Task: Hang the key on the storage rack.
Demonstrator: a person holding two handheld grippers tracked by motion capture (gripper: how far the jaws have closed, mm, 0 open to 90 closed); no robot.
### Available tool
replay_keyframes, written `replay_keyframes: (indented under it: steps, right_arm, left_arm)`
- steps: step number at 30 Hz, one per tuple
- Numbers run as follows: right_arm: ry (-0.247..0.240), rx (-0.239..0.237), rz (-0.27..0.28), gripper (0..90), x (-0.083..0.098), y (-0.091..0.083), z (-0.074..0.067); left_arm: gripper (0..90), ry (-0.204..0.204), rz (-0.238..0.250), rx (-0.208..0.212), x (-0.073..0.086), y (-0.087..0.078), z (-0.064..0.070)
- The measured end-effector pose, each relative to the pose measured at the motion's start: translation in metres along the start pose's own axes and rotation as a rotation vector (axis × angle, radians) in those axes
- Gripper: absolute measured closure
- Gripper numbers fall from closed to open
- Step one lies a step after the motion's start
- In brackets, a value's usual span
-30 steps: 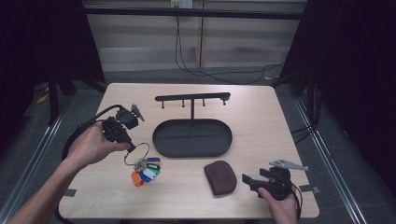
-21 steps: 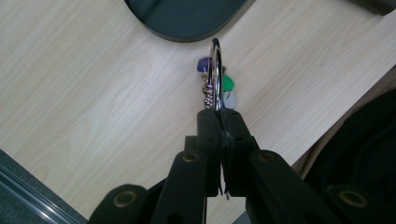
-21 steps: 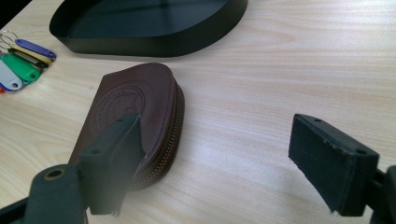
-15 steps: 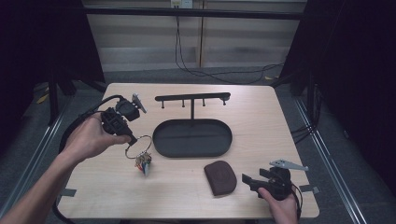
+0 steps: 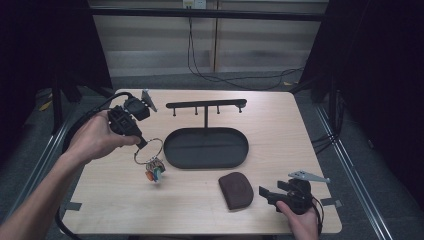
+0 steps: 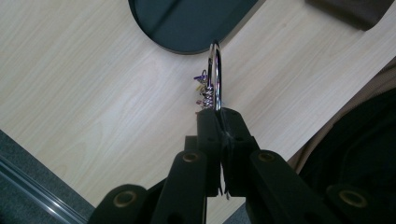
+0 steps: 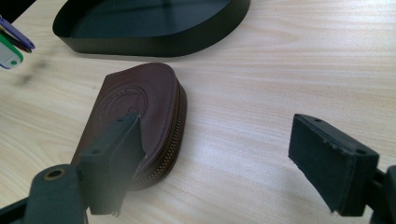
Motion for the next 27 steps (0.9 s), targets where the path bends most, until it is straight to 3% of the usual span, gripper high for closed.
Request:
replay_keyframes:
  steps: [6, 17, 27]
  right_arm:
    - [-0.007, -0.009, -0.002, 18.3, 0.0, 0.0, -0.001]
    - [-0.006, -0.019, -0.015, 17.6, 0.001, 0.001, -0.001]
    - [-0.013, -0.018, -0.019, 17.6, 0.001, 0.002, -0.002]
  left_arm:
    - [87.9, -0.01, -0.009, -0.015, -0.01, -0.01, -0.004]
    - [88.0, -0.04, -0.012, 0.003, -0.028, -0.017, -0.008]
    - [88.0, -0.039, -0.022, 0.017, -0.044, -0.024, -0.01]
Point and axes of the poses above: each handheld gripper's, and its own axes: y roughly forward along the jaws, x roughly out of its underside, z roughly to its right, the point moved 6 cm from there along y, roughly forward along the jaws, and after that the axes turned 9 degrees about -z, right-handed, at the moved point
